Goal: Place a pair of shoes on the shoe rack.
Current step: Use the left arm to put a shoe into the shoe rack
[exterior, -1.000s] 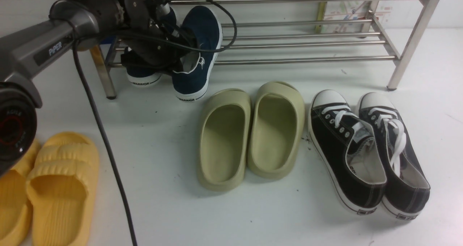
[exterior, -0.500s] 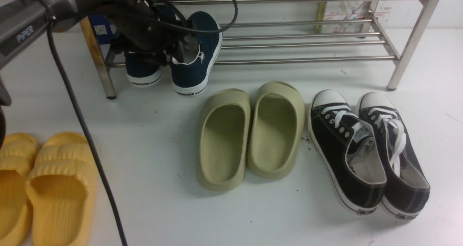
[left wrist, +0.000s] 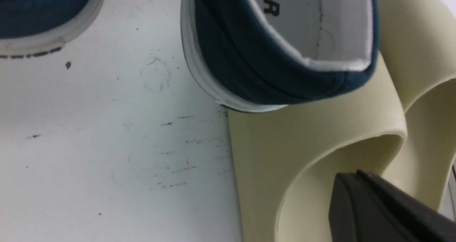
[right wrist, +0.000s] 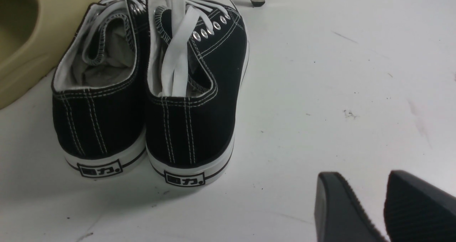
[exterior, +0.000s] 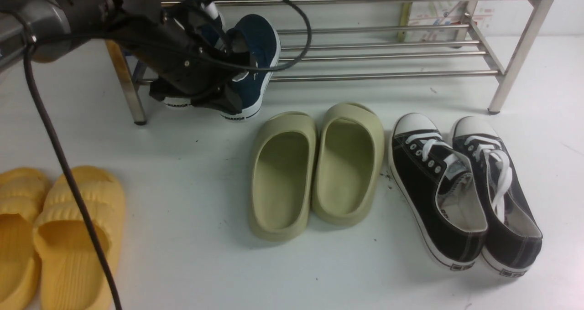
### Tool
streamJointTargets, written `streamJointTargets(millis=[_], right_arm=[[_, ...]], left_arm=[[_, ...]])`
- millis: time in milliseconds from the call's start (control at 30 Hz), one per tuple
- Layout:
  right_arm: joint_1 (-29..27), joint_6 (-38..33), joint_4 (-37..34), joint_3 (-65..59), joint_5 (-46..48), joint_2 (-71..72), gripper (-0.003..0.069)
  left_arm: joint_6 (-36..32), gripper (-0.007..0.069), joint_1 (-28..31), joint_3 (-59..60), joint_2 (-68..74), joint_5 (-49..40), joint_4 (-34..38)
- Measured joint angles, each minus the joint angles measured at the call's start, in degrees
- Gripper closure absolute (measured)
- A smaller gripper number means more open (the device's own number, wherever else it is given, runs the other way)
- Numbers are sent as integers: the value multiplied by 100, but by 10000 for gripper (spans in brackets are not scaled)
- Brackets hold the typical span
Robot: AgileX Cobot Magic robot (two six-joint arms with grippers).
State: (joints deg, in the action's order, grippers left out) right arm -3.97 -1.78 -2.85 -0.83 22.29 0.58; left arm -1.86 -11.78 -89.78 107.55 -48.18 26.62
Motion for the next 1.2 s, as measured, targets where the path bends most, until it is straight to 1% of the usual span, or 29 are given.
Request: streamJointTargets(millis=[233,600,967,1133,1200], right_arm=[[0,0,0,0,0,0,419],[0,0,0,0,-1,0,419],[0,0,0,0,-1,0,419],[0,0,0,0,-1,0,419],[0,0,0,0,-1,0,419]], left_arm=[[-87,638,0,43,167,833,134],[-101,638,-5,-441,460,769,207],[-95,638,-5,-645,518,815,0],[155,637,-5,-645,518,796,0],[186,624,-5,-645,518,738,-7]])
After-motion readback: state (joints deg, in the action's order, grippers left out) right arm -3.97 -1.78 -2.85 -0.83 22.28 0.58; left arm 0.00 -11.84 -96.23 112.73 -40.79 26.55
